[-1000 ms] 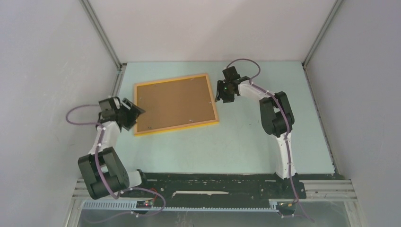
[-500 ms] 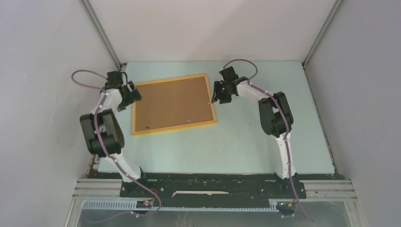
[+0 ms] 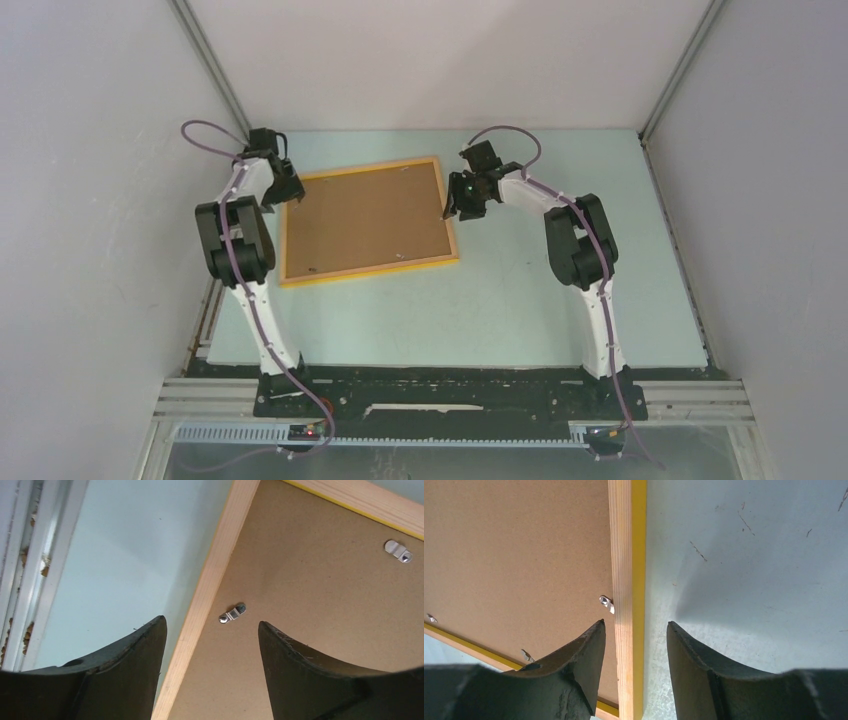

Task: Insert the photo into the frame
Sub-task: Install the photo frame at the center of the board.

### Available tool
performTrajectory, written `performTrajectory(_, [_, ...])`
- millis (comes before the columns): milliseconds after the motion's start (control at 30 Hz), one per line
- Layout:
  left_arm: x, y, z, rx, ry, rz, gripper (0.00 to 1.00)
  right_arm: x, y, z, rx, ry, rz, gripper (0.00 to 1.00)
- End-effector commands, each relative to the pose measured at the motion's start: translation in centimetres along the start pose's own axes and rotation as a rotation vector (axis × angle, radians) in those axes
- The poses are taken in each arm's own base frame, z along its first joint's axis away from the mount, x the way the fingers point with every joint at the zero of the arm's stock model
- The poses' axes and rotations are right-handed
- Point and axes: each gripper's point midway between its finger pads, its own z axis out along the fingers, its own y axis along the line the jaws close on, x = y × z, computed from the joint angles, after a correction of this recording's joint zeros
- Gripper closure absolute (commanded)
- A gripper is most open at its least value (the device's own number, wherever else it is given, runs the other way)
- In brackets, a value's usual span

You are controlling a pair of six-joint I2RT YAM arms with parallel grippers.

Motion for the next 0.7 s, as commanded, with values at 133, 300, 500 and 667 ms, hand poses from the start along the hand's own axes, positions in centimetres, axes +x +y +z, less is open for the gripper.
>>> performTrajectory(133, [0.1,-0.3,0.0,-0.053,0.059,0.017,0.34,-1.3,0.6,-0.2,-0.028,-0.019,-0.016,0.44])
performTrajectory(300, [0.6,0.0,0.8,-0.073,0.086,0.039,0.35,-1.2,0.6,-0.1,-0.025,-0.014,-0.015,0.44])
performTrajectory(500, [0.6,-0.5,1.5,-0.049,0.094,0.012,0.41,-1.1,0.6,0.0,-0.022,-0.010,-0.016,0.45])
performTrajectory(667, [0.3,-0.9,1.8,-0.053,0.092,-0.041,0.58,-1.1,0.8,0.1,-0.022,-0.006,-0.023,0.45])
